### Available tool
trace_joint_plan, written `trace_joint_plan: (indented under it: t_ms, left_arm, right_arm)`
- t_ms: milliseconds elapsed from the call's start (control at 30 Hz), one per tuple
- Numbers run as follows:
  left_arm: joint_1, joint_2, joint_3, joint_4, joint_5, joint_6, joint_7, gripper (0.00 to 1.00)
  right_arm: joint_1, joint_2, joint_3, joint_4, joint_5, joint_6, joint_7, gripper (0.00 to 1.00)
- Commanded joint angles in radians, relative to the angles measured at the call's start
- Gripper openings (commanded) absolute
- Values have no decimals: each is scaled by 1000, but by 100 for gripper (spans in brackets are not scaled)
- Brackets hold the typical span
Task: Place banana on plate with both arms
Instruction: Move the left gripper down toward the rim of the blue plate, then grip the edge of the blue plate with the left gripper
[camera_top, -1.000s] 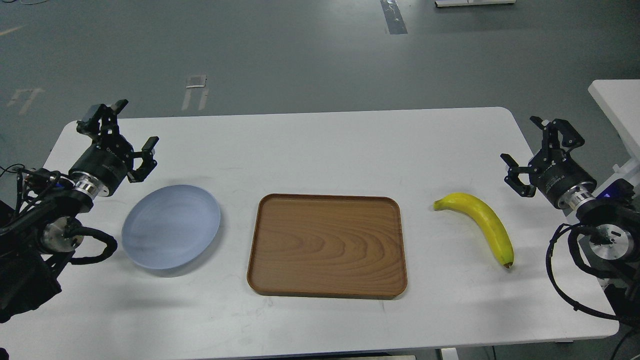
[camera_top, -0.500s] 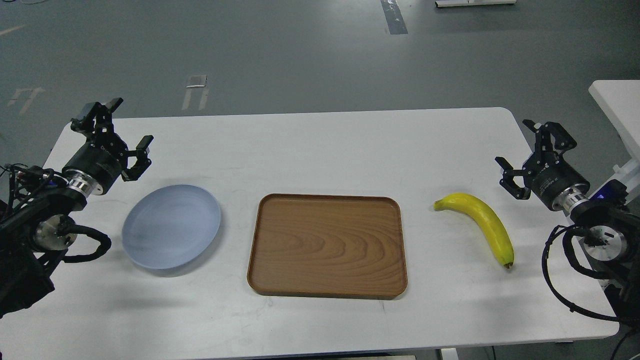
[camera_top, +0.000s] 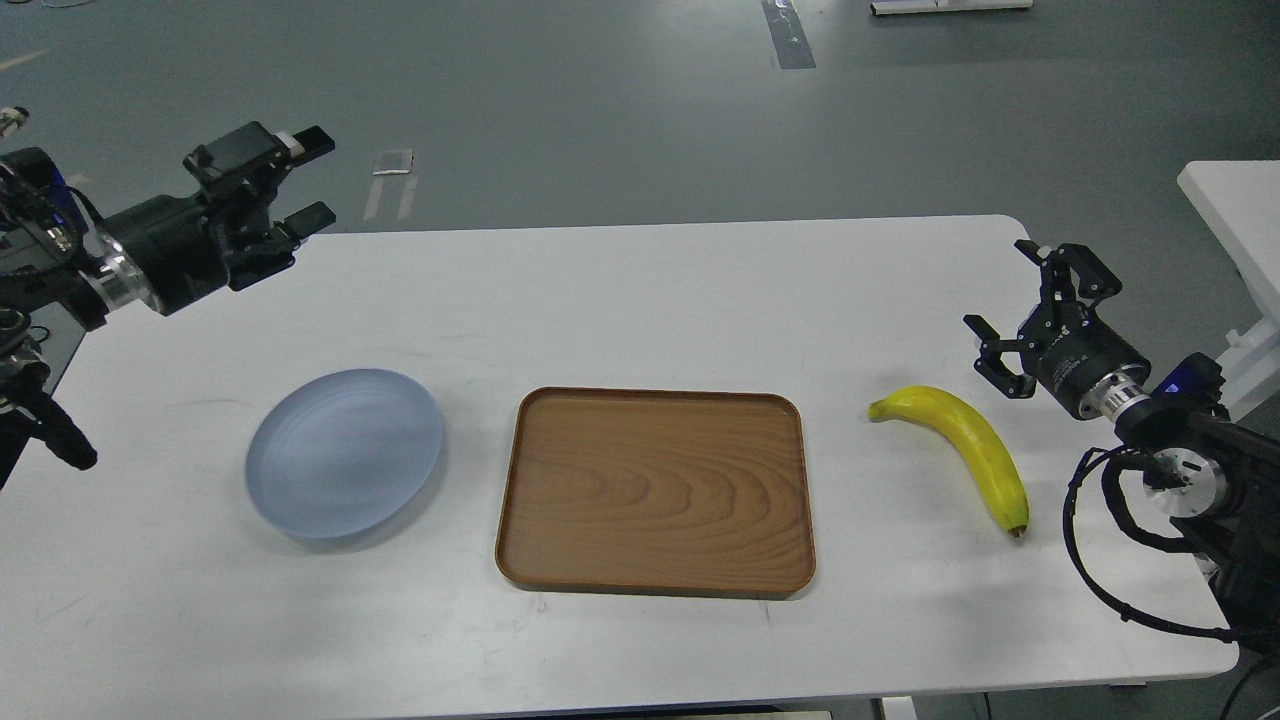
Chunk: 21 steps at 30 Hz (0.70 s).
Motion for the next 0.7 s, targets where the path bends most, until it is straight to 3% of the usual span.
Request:
trace_joint_plan:
  t_ms: [0,100,233,333,533,667]
  left_arm:
    - [1,36,9,-105,299,0,0,100]
    - [15,40,15,-113,589,0,0,100]
    - [38,42,67,-64,798,134,0,100]
    - [53,36,133,20,812,229,0,100]
    - [81,19,216,224,771,285,0,100]
    - [89,-1,253,273,713,308,0,98]
  right_arm:
    - [12,2,-1,0,-8,0,0,100]
    - [23,15,-1,0,-20,0,0,100]
    - [23,16,-2,2,-22,0,0,100]
    - [23,15,-2,2,-22,0,0,100]
    - [23,15,-2,2,-22,0,0,100]
    - [23,15,-2,2,-22,0,0,100]
